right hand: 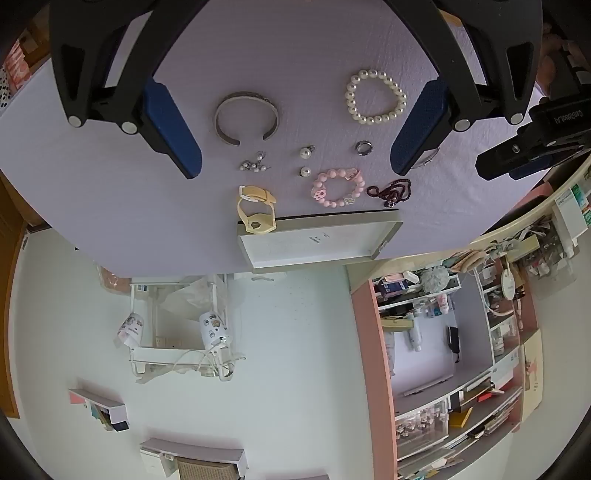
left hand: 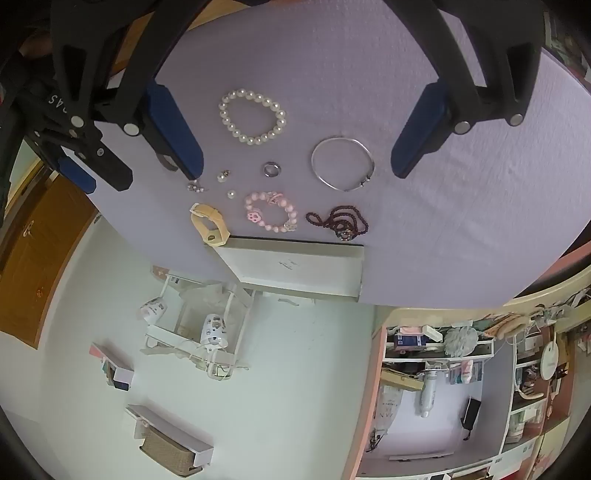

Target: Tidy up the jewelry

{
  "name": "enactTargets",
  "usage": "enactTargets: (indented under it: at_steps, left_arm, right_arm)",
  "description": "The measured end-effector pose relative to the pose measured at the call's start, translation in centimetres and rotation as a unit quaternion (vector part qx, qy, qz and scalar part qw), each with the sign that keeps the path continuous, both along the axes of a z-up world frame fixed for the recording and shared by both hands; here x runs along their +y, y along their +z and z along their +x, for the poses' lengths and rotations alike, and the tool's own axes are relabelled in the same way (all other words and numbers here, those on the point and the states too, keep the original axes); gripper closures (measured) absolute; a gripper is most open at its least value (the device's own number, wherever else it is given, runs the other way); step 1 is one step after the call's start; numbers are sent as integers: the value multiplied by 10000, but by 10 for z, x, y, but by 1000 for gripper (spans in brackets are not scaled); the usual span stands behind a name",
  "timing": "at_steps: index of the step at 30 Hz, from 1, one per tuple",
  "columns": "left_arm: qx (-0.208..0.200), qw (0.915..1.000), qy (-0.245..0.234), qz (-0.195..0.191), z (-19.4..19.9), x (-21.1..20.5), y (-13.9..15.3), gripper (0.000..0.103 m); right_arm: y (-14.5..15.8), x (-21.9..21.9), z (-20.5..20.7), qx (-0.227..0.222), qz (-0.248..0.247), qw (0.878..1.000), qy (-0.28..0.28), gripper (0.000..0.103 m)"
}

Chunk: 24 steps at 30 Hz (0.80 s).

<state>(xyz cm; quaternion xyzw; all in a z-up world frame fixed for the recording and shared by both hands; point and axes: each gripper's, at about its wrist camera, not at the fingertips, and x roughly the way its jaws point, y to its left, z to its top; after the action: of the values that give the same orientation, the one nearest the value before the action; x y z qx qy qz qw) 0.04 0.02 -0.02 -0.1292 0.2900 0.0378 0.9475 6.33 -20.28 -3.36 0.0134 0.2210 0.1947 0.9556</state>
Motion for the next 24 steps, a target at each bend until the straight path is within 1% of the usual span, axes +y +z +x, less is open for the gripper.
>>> enactTargets:
  at_steps: [24]
  left_arm:
    - [17,10000,17,4,0,0,0,2]
  right_arm:
    - [2,-3,1,26,-13,10000,-2,1]
